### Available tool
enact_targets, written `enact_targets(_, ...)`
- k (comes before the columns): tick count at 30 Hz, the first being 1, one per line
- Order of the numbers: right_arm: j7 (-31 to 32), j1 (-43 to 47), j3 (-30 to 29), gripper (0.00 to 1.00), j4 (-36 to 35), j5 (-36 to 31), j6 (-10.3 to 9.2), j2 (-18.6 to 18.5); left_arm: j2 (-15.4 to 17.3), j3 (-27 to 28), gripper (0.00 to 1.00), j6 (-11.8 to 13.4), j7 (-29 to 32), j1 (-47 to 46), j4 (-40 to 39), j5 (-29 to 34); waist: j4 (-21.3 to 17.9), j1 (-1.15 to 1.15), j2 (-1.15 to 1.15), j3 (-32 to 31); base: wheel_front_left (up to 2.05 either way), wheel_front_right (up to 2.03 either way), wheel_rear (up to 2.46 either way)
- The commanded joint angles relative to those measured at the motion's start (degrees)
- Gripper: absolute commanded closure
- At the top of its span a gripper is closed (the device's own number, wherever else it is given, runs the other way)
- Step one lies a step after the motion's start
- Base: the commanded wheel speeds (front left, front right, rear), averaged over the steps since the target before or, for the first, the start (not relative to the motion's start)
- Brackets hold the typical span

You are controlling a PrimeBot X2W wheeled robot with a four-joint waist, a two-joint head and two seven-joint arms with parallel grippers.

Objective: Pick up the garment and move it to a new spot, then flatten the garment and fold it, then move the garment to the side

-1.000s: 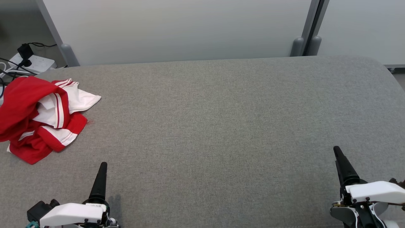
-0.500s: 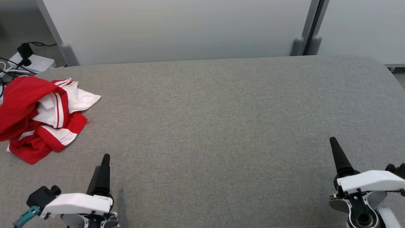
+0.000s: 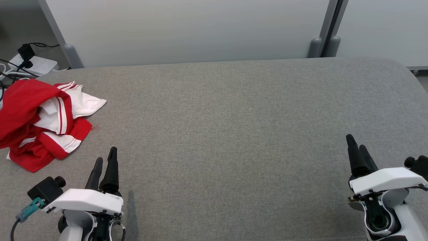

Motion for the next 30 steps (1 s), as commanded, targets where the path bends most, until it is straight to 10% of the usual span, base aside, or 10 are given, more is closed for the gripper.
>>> enact_targets(1,-1.15,-3.6,0.7,0.0,-1.1,-2.3,0.29,-1.08,1.33,1.22,0.0,-0.25,-0.75,-3.56,-0.84,2.35,0.02,0.0,0.0,0.06,0.0,0.0,0.0)
enact_targets(30,-5.86,-9.85,2.44,0.0,2.7,-21.96,0.36,-2.33,1.97,1.67,0.0,-0.36,-5.48,-9.19,2.15,22.24,0.32,0.0,0.0,1.07,0.0,0.0,0.0)
